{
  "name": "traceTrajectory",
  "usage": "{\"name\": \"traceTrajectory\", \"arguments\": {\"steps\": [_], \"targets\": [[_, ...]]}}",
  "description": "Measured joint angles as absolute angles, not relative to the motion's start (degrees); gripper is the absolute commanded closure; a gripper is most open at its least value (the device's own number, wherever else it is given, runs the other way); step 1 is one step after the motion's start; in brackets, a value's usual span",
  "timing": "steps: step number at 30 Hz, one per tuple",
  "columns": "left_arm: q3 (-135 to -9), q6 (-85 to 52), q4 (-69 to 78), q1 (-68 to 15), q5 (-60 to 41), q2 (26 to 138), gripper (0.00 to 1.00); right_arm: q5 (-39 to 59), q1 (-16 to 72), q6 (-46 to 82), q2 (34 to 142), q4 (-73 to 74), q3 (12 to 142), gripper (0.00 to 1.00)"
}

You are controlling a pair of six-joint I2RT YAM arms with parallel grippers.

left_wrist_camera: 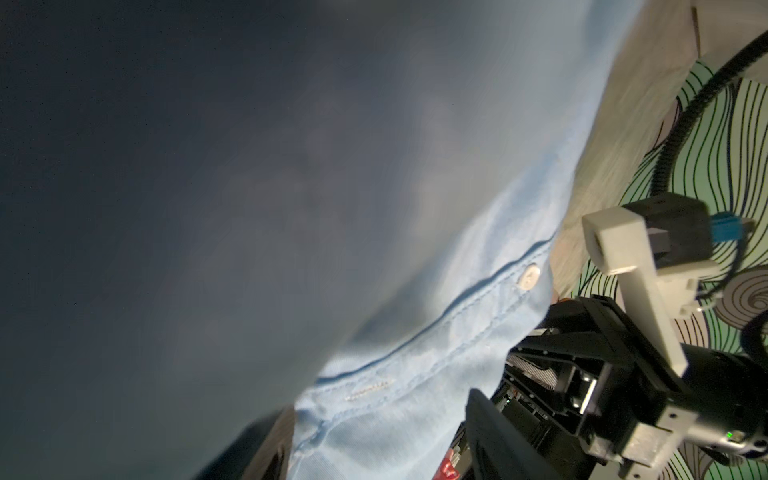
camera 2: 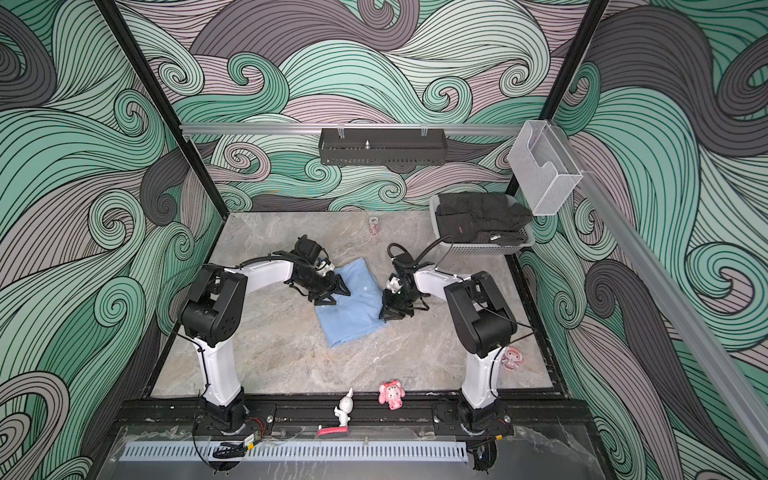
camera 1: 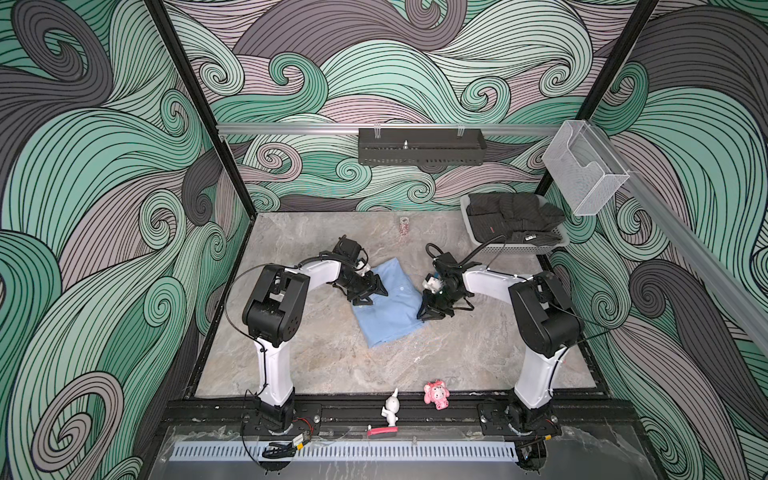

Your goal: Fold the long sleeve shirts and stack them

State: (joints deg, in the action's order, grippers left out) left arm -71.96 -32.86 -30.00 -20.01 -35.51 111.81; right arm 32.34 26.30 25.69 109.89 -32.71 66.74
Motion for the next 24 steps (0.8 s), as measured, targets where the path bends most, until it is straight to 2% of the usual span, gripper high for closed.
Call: {"name": "traceTrajectory", "arguments": {"steps": [4, 7, 10, 13, 16, 19, 22, 24], "targets": [[-71.94, -30.63, -33.1, -17.74, -32.58, 109.38, 0.29, 32.42, 27.75, 25.71, 111.59, -32.86, 71.72, 0.77], [-71.99, -28.51, -36.01, -16.84, -29.17, 104.66, 0.29, 32.38, 27.92, 25.56, 111.28, -32.99, 75.22, 0.72], [-72.1, -26.0, -37.98, -16.78, -25.43, 96.16, 0.3, 32.1, 27.9, 24.99, 108.9, -32.14, 76.44, 0.67], [-72.31, -22.13, -38.96, -17.89, -20.01, 85.36, 0.31, 31.14, 27.9, 23.92, 101.95, -28.77, 73.43, 0.62], [-71.92, -17.17, -39.92, -22.76, -11.49, 76.29, 0.31, 29.28, 27.99, 22.37, 89.73, -21.28, 64.77, 0.56], [-68.2, -12.6, -39.72, -32.29, -0.78, 69.34, 0.31, 26.72, 28.18, 21.3, 77.8, -11.53, 54.43, 0.55], [-62.46, -10.37, -39.92, -40.8, 8.8, 66.63, 0.31, 23.7, 28.29, 21.45, 71.05, -5.5, 46.63, 0.59], [-58.48, -9.98, -39.83, -44.16, 13.58, 66.54, 0.26, 22.24, 28.03, 21.85, 69.78, -3.99, 43.53, 0.63]]}}
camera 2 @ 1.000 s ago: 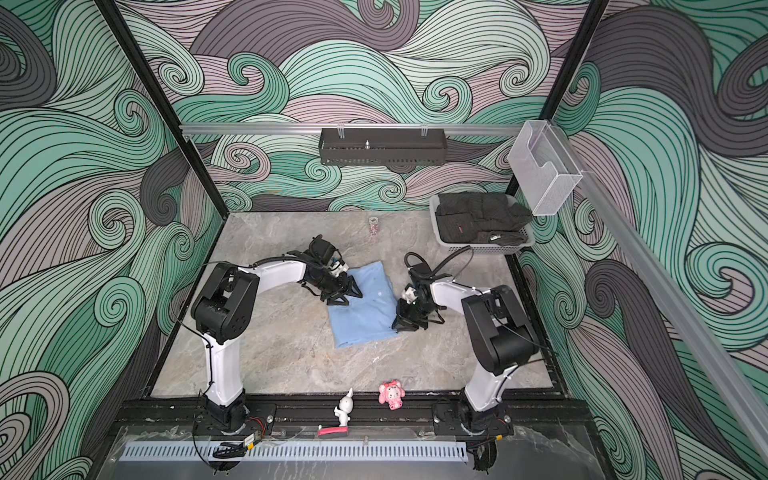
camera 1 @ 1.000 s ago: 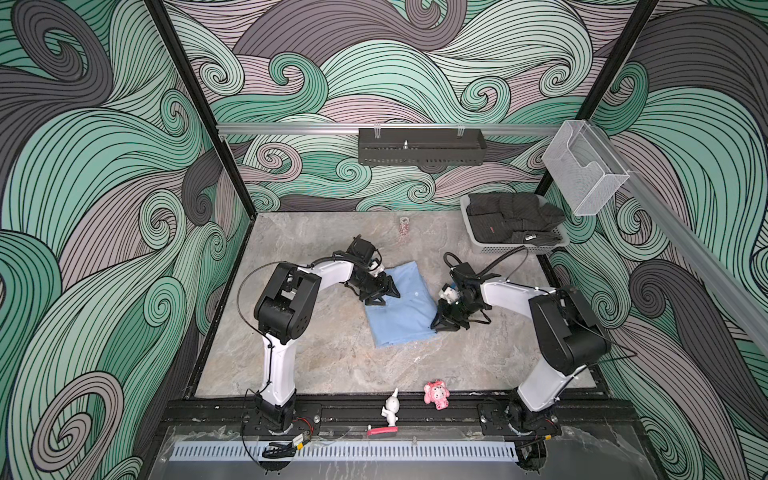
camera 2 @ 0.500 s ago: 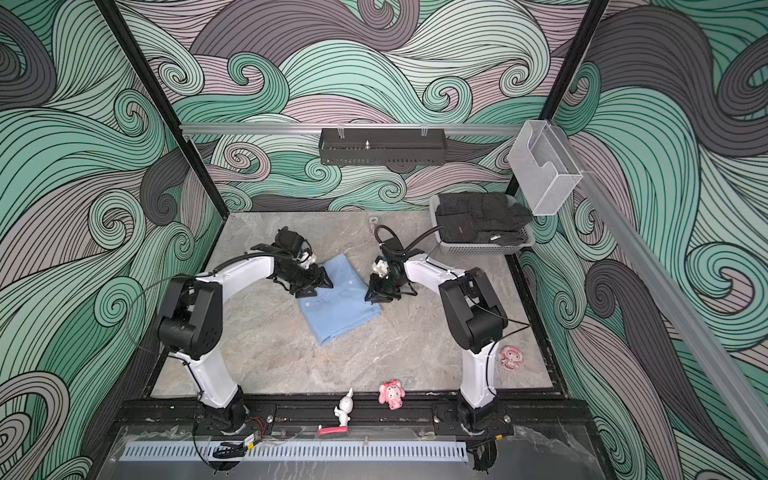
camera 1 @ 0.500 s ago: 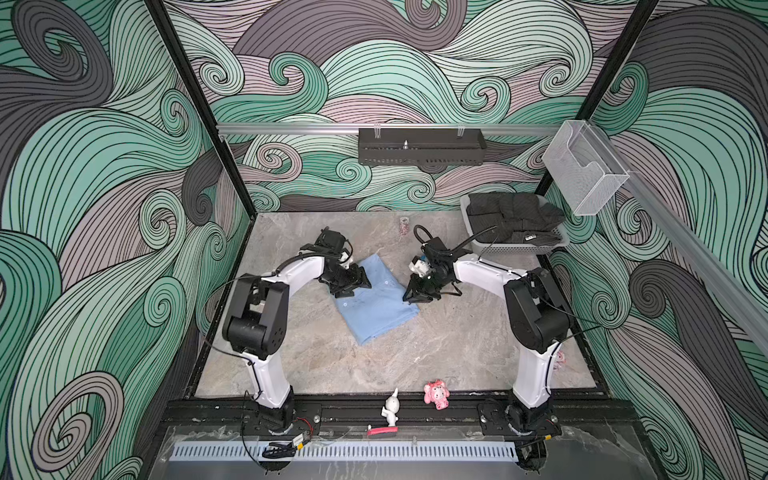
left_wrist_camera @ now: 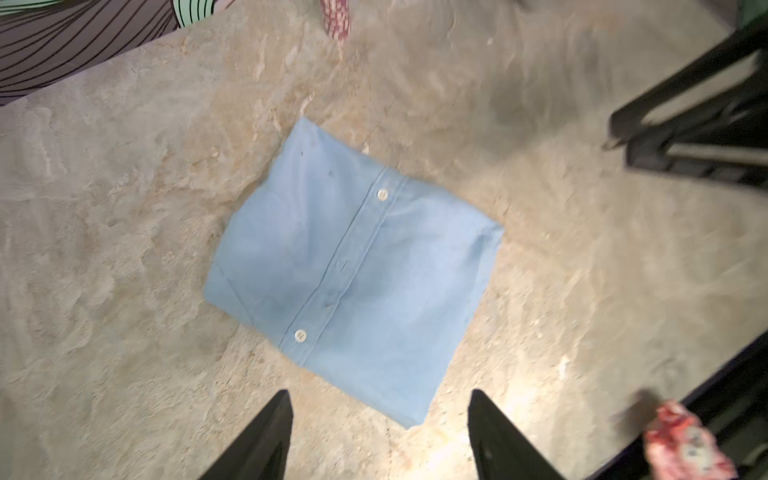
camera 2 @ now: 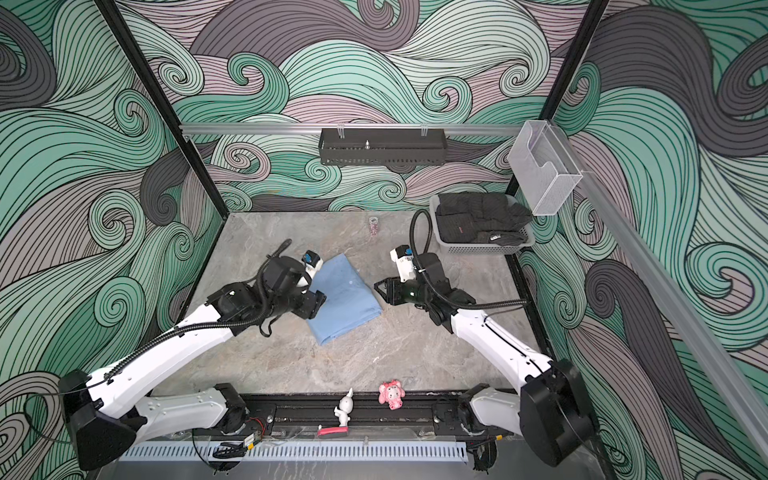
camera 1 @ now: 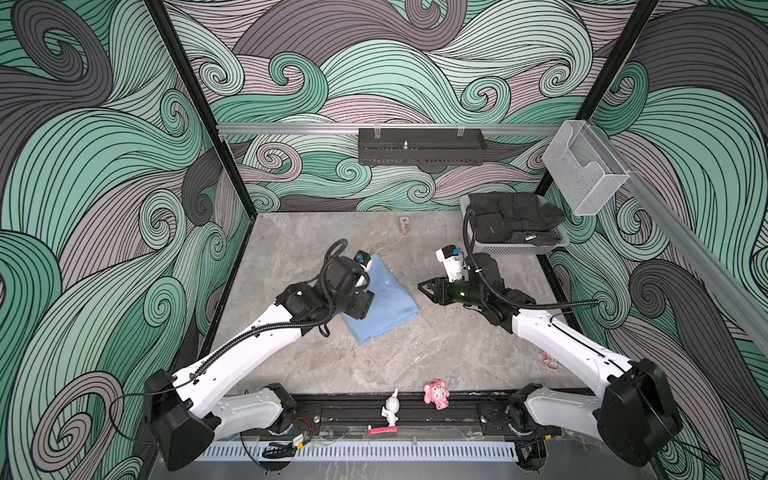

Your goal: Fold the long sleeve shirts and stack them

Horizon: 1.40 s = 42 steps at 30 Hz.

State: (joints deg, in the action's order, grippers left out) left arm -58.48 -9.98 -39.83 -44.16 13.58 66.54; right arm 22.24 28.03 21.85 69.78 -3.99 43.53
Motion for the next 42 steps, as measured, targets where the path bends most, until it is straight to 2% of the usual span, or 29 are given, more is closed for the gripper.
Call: {"name": "traceTrajectory", "arguments": {"steps": [1, 3, 7, 9, 15, 20, 30, 42], "targets": [[-56.84, -10.13, -39.81, -44.86, 14.85, 66.57, 0.2, 21.87, 27.9, 21.93, 69.65, -3.81, 42.61, 0.64], [-53.78, -11.11, -39.7, -45.17, 16.45, 66.59, 0.02, 21.54, 27.31, 22.33, 69.38, -3.6, 40.8, 0.68], [-51.59, -14.41, -39.42, -46.06, 18.44, 67.94, 0.01, 21.04, 26.15, 23.16, 66.32, -2.63, 36.88, 0.69], [-52.05, -15.09, -39.51, -49.01, 20.62, 70.57, 0.01, 20.45, 25.54, 23.24, 63.57, -2.26, 34.7, 0.69], [-58.39, -15.99, -42.5, -58.28, 28.49, 84.82, 0.01, 18.94, 23.7, 23.92, 56.66, -1.65, 29.61, 0.69], [-61.87, -16.1, -42.92, -61.36, 31.75, 94.5, 0.02, 17.93, 22.87, 24.53, 52.16, -1.63, 25.96, 0.69], [-64.9, -14.11, -42.17, -61.19, 33.56, 105.08, 0.01, 17.04, 21.63, 24.67, 44.53, -3.07, 21.96, 0.68], [-70.87, -7.88, -39.07, -56.9, 35.29, 110.5, 0.01, 16.88, 20.23, 24.64, 44.71, -3.6, 21.76, 0.66]]}}
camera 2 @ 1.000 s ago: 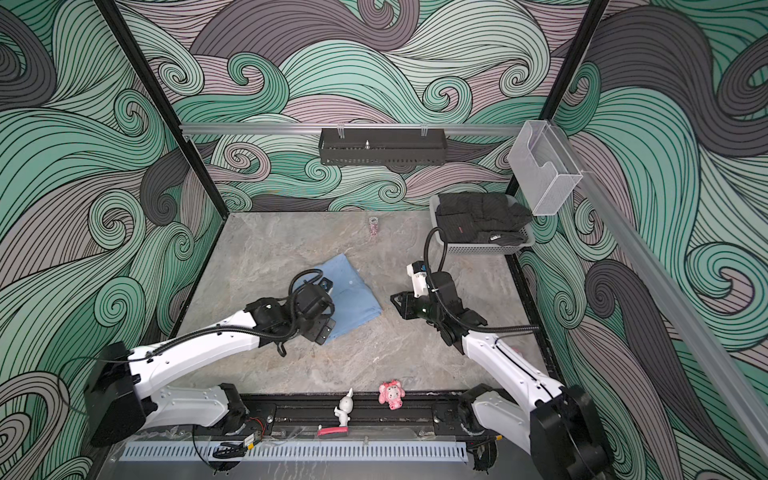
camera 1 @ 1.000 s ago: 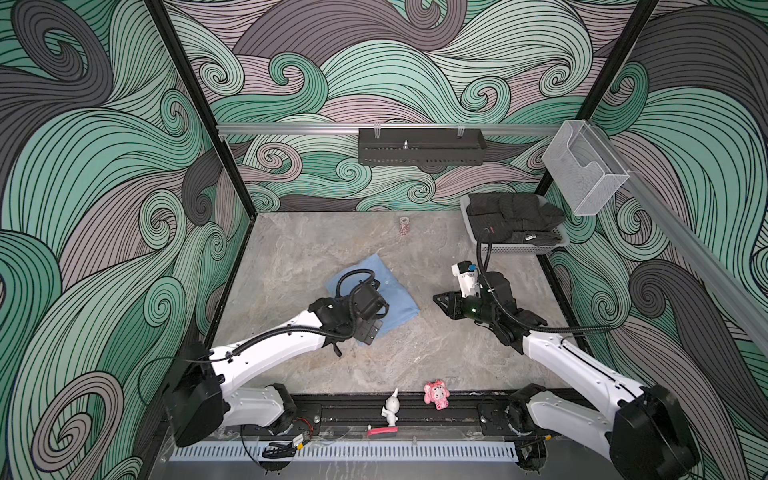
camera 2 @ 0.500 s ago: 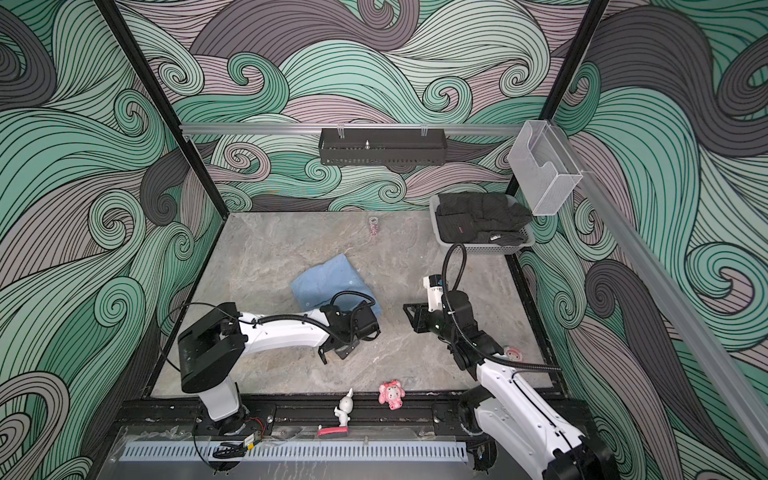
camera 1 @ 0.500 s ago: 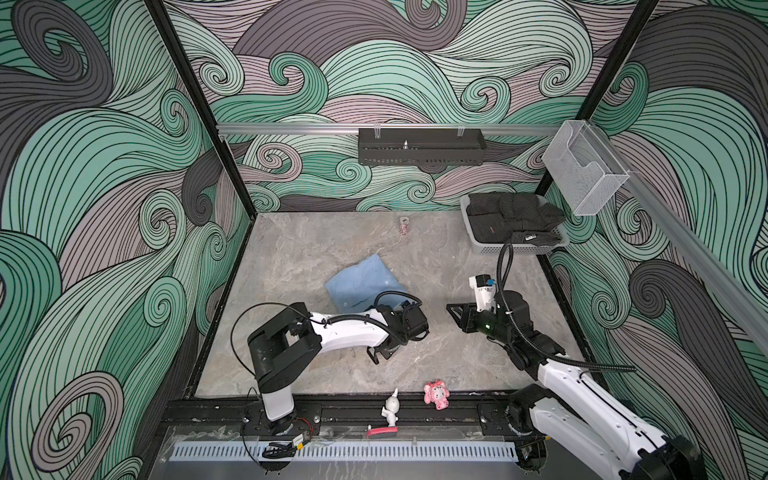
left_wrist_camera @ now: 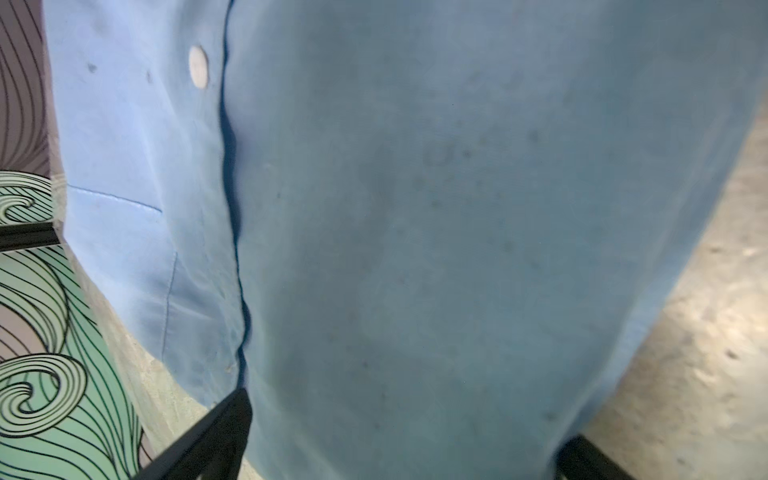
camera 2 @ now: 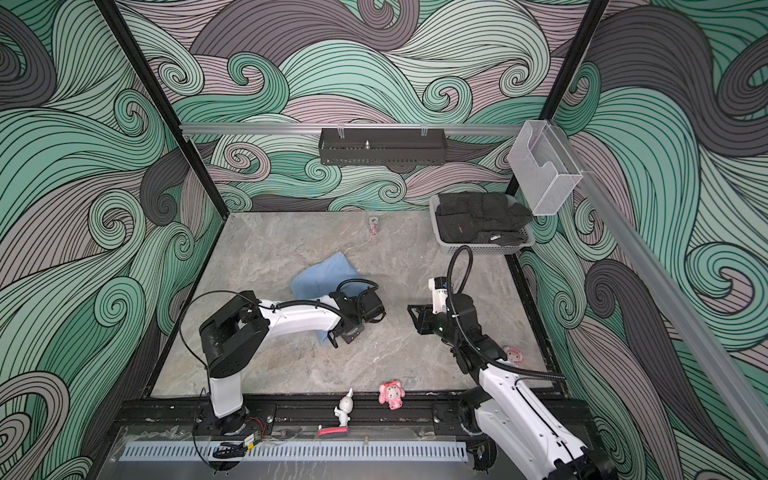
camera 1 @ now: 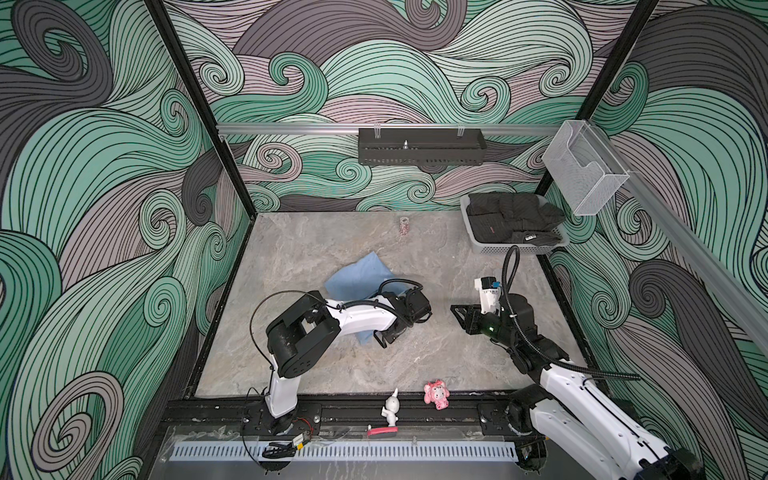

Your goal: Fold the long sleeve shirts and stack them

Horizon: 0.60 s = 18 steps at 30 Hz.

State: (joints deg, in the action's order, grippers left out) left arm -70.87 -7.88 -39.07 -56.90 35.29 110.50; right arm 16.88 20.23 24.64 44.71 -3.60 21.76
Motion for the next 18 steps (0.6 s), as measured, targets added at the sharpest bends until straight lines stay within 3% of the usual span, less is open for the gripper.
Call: {"name": "traceTrajectory", "arguments": {"steps": [5, 18], "targets": [[-72.79, -5.78, -38.26, -55.68, 35.51, 112.25, 0.12, 16.95, 19.84, 24.64, 45.08, -3.55, 21.76, 0.65], [-85.03, -2.96, -45.45, -47.31, 24.12, 119.92, 0.46, 18.98, 19.46, 24.69, 45.34, -3.88, 22.02, 0.65]]}}
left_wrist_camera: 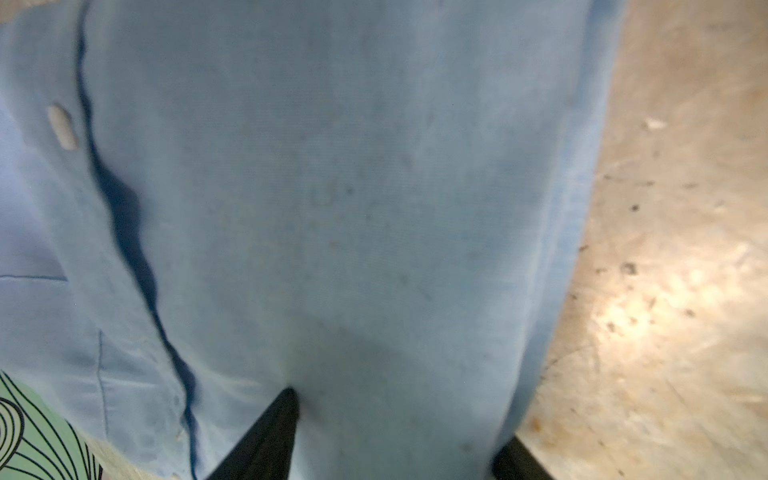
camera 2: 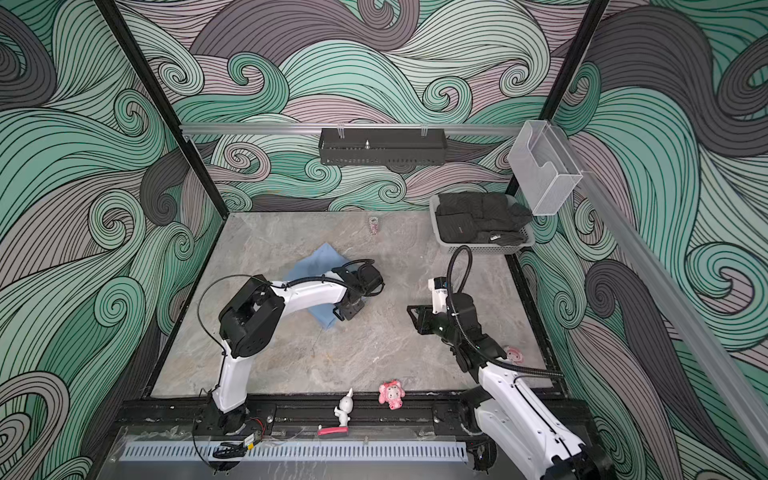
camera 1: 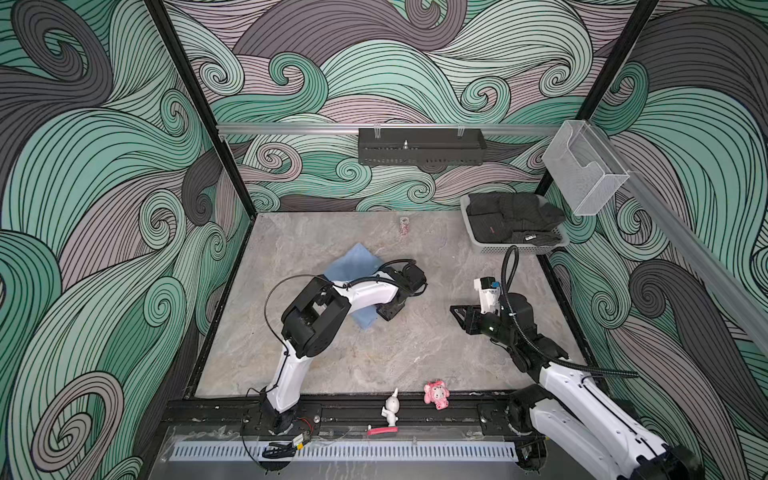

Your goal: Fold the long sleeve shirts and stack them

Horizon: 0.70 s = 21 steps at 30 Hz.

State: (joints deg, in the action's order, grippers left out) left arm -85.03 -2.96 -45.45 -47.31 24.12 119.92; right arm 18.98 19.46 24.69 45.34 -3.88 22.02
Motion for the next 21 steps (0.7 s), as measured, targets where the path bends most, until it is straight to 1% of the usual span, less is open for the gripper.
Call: {"name": "traceTrajectory", "arguments": {"steps": [4, 5, 7, 8, 10, 11, 12, 18, 21], "targets": [[-88.77, -2.5, -49.15, -46.15, 20.43, 122.1, 0.56, 19.88, 19.38, 24.97, 45.3, -4.08, 23.2, 0.65], [-89.86, -2.17, -50.26, -45.84, 19.57, 122.78, 0.6, 20.1, 19.38, 25.15, 45.3, -4.1, 23.55, 0.65], [-91.64, -1.91, -52.03, -45.34, 18.13, 124.03, 0.81, 20.56, 19.38, 25.41, 45.3, -4.12, 24.25, 0.65], [-92.31, -1.52, -52.69, -45.08, 17.87, 124.7, 0.87, 20.75, 19.38, 25.52, 45.3, -4.08, 24.56, 0.65], [-93.3, -1.26, -53.47, -44.66, 18.15, 125.47, 0.91, 21.06, 19.38, 25.58, 45.28, -4.05, 24.91, 0.65], [-93.49, -0.99, -53.84, -44.47, 17.96, 125.54, 0.96, 21.15, 19.38, 25.58, 45.28, -4.08, 24.95, 0.65], [-93.6, -1.02, -54.06, -44.38, 17.76, 125.54, 1.0, 21.26, 19.38, 25.58, 45.28, -4.1, 24.95, 0.65], [-92.31, -0.4, -53.3, -44.03, 16.43, 123.98, 1.0, 21.26, 19.38, 25.58, 45.34, -4.12, 24.95, 0.65], [-90.21, -0.16, -52.47, -43.62, 12.51, 121.84, 1.0, 20.67, 19.31, 25.58, 45.5, -4.51, 25.23, 0.65]]}}
